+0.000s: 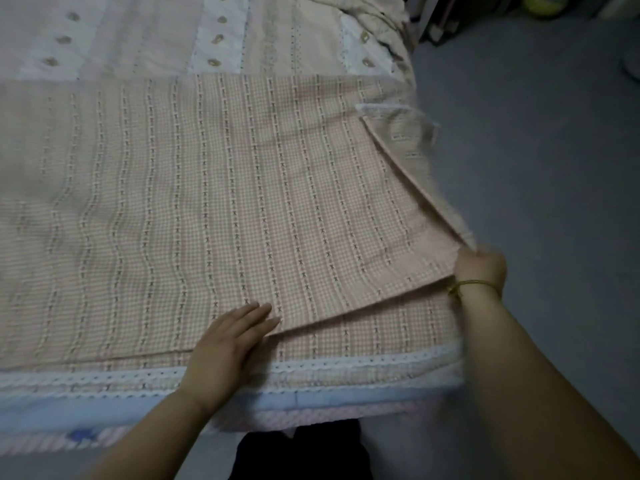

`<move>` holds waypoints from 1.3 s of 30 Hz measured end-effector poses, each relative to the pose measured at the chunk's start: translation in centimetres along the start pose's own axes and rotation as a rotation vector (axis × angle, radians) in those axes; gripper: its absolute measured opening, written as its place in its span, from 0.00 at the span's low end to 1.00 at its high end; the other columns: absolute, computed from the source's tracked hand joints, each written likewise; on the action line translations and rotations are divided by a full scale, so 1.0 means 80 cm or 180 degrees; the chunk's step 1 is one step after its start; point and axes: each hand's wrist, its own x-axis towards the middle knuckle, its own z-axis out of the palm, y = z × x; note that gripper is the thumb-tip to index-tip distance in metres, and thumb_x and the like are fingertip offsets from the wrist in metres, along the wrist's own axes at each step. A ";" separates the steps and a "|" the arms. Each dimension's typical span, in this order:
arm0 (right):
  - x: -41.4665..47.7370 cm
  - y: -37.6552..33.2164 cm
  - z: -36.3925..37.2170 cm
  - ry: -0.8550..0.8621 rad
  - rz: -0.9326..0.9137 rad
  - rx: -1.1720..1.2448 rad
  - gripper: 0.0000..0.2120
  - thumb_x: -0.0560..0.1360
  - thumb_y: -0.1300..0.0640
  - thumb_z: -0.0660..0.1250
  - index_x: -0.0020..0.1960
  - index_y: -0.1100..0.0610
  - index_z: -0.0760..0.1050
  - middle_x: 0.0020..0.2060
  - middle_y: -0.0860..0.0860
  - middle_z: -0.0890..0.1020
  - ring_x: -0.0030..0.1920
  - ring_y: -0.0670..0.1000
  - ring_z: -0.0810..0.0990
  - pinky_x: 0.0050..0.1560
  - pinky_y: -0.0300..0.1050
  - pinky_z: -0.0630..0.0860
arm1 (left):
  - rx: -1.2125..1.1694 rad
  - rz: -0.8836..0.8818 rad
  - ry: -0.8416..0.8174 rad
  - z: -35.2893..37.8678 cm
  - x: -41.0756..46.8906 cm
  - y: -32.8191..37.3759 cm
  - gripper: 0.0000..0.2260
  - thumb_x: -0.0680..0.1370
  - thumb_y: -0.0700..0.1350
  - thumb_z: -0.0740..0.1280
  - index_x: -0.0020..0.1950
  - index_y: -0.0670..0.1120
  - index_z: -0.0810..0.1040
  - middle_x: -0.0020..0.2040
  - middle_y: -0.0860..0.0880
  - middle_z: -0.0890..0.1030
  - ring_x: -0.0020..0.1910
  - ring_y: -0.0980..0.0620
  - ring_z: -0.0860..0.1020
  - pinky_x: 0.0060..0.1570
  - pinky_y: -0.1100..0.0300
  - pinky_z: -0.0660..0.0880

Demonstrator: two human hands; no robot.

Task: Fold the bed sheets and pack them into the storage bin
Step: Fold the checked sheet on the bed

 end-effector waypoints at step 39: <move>0.020 0.138 -0.003 -0.0627 0.0463 -0.0945 0.23 0.77 0.47 0.60 0.69 0.55 0.66 0.68 0.57 0.67 0.66 0.58 0.66 0.67 0.51 0.62 | 0.0131 0.0650 0.0270 0.049 -0.014 0.039 0.15 0.69 0.51 0.60 0.54 0.50 0.70 0.48 0.53 0.71 0.42 0.54 0.69 0.42 0.63 0.64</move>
